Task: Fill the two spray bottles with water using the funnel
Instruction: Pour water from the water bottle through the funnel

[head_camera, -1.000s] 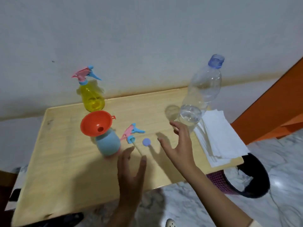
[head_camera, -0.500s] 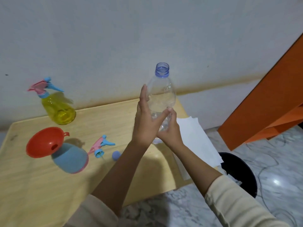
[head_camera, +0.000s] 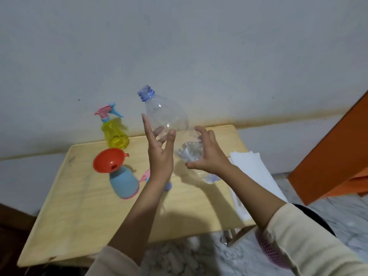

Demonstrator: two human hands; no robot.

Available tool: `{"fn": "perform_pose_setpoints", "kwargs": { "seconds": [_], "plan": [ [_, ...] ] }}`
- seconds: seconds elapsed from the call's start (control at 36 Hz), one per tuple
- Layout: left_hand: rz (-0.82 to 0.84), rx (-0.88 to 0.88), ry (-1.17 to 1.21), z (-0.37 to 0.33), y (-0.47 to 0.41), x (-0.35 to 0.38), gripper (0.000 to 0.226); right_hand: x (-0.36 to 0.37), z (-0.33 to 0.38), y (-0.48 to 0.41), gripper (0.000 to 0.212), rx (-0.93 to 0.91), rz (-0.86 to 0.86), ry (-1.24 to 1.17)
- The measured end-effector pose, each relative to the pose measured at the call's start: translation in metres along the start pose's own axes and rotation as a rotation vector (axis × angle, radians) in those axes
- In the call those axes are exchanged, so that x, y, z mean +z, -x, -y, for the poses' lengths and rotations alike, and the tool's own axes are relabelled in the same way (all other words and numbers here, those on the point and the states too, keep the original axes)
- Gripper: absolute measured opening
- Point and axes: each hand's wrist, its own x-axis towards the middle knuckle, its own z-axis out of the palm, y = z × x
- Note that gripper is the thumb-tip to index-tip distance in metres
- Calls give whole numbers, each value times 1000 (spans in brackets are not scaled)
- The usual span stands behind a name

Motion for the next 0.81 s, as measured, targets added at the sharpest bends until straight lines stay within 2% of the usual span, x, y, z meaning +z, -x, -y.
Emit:
{"fn": "perform_pose_setpoints", "kwargs": {
  "seconds": [0.17,0.42,0.81],
  "plan": [
    [-99,-162,138,18,23,-14,65,9,13,18,109,-9,167,253],
    [-197,-424,411,34,57,-28,61,24,26,45,107,29,262,543],
    [-276,-600,538,43,63,-37,59,18,60,46,109,100,342,716]
  ]
}}
